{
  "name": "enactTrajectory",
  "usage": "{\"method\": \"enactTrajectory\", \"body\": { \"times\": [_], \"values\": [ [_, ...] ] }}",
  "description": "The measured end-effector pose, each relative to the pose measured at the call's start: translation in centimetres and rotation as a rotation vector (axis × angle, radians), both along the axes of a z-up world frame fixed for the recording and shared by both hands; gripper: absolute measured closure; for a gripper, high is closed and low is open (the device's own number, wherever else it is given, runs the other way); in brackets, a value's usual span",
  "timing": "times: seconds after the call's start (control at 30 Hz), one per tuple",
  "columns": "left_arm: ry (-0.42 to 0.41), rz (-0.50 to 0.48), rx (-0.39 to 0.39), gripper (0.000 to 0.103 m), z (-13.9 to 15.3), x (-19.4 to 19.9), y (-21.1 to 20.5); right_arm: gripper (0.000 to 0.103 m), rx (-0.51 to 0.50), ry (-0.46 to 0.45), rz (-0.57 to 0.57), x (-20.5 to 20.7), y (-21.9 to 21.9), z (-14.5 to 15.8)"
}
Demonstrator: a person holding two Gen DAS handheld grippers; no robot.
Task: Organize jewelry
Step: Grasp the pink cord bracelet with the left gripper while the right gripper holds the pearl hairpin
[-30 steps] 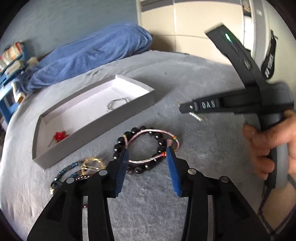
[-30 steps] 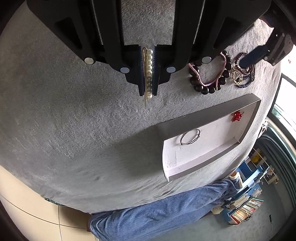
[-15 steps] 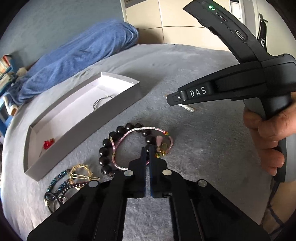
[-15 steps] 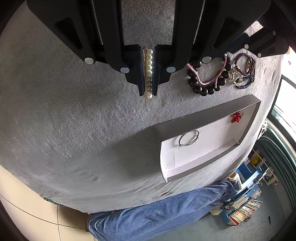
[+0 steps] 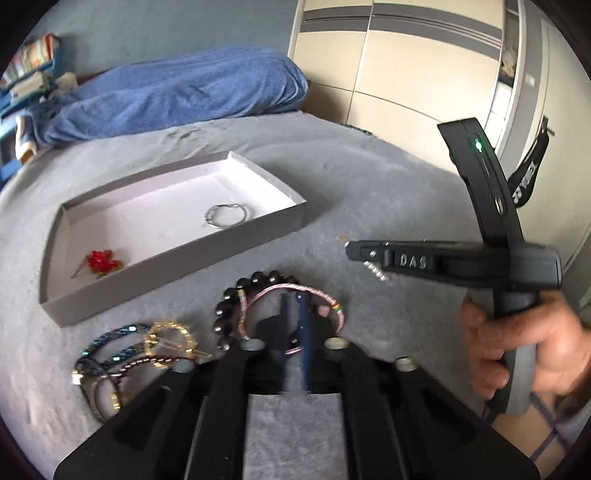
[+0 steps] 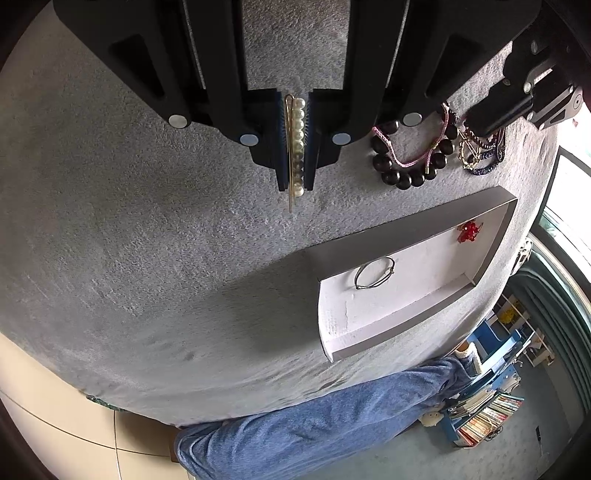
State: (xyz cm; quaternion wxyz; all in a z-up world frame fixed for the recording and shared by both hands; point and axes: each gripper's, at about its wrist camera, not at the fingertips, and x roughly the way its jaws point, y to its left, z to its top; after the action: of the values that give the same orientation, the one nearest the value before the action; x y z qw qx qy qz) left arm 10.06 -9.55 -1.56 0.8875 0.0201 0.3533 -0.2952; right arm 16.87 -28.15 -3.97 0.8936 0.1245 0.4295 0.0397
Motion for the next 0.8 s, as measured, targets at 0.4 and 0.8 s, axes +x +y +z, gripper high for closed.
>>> {"method": "enactTrajectory", "body": {
  "times": [0.4,0.8],
  "values": [
    [0.153,0.041,-0.050,0.059,-1.9,3.0,-2.7,0.095,0.001,0.002,0.002,0.1,0.1,-0.2],
    [0.208,0.114,-0.053,0.091,-3.0,4.8,-3.2,0.095,0.006,0.004,0.003,0.2,0.2,-0.2]
  ]
}}
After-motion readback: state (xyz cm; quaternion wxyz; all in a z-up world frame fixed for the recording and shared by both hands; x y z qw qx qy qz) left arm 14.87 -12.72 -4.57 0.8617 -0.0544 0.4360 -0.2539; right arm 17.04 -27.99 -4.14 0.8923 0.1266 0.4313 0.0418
